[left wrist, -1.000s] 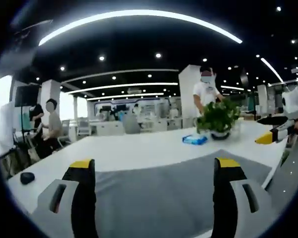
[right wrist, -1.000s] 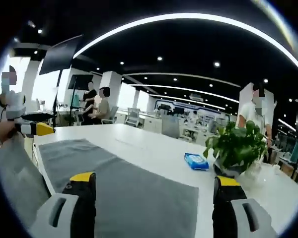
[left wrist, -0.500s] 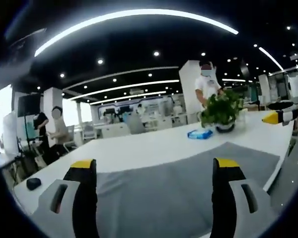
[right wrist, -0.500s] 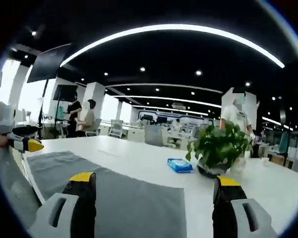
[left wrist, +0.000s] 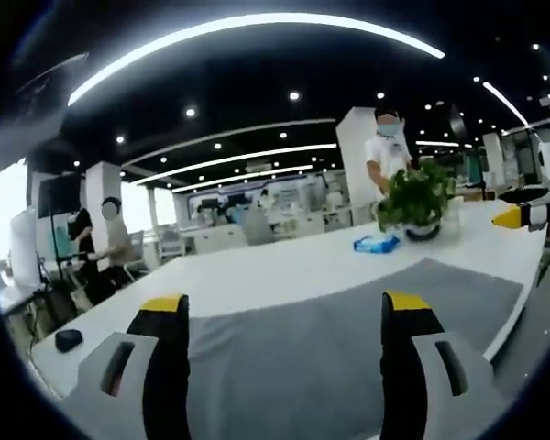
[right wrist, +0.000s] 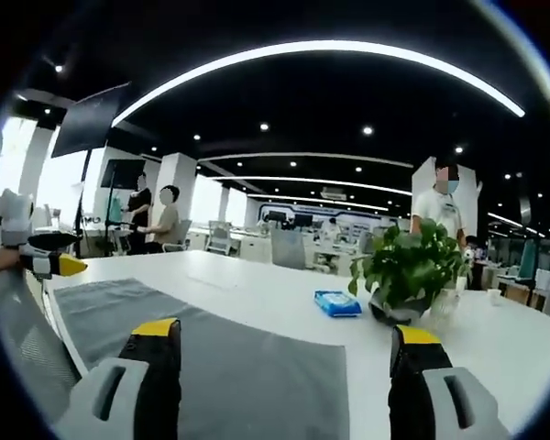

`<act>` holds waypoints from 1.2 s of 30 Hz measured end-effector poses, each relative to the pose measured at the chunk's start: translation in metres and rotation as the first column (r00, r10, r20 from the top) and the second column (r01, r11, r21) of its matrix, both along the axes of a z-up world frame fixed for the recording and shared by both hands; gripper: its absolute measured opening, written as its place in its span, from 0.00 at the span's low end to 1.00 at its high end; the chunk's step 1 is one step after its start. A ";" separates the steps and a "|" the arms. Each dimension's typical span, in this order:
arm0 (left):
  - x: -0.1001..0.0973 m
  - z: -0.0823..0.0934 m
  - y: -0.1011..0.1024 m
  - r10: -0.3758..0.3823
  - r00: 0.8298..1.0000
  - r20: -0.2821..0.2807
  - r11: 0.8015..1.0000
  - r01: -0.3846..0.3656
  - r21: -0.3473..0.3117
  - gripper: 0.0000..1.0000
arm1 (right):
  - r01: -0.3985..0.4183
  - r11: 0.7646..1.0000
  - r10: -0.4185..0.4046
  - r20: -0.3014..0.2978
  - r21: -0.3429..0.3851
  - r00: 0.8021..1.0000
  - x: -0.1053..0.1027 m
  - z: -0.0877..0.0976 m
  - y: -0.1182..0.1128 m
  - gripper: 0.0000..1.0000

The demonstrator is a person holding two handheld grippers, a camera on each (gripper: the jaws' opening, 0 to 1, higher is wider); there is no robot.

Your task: Open the folded towel by lifting each exposed corner and separating the folded layers until the towel lies flat within the target outline without major curled edges

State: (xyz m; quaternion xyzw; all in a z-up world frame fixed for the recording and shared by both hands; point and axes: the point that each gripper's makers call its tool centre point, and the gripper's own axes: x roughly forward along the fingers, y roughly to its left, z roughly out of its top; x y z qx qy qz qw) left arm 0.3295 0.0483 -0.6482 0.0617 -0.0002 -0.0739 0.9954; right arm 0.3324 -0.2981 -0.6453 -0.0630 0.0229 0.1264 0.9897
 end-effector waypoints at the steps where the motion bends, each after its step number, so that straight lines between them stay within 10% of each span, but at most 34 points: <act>1: 0.000 -0.008 0.000 0.004 0.998 -0.055 1.000 -0.005 -0.027 0.80 | -0.003 1.000 0.003 -0.011 -0.005 1.000 0.000 -0.002 0.001 0.94; 7: 0.000 -0.012 0.000 -0.003 0.999 -0.048 0.998 0.006 0.057 0.73 | 0.005 1.000 -0.005 -0.033 -0.001 0.999 -0.002 -0.006 -0.001 0.93; 15: 0.002 -0.014 0.003 0.010 0.996 -0.083 1.000 -0.011 -0.013 0.74 | 0.016 1.000 -0.015 -0.061 0.006 0.998 -0.001 -0.009 -0.003 0.90; 19: 0.000 -0.017 0.001 0.015 0.996 -0.093 1.000 -0.014 0.009 0.73 | 0.040 0.999 -0.043 -0.209 -0.018 0.977 -0.003 -0.038 -0.009 0.89; 36: 0.002 -0.023 0.006 -0.002 0.992 -0.128 1.000 0.000 -0.015 0.61 | -0.003 0.997 -0.014 -0.218 -0.078 0.976 -0.005 -0.044 0.000 0.82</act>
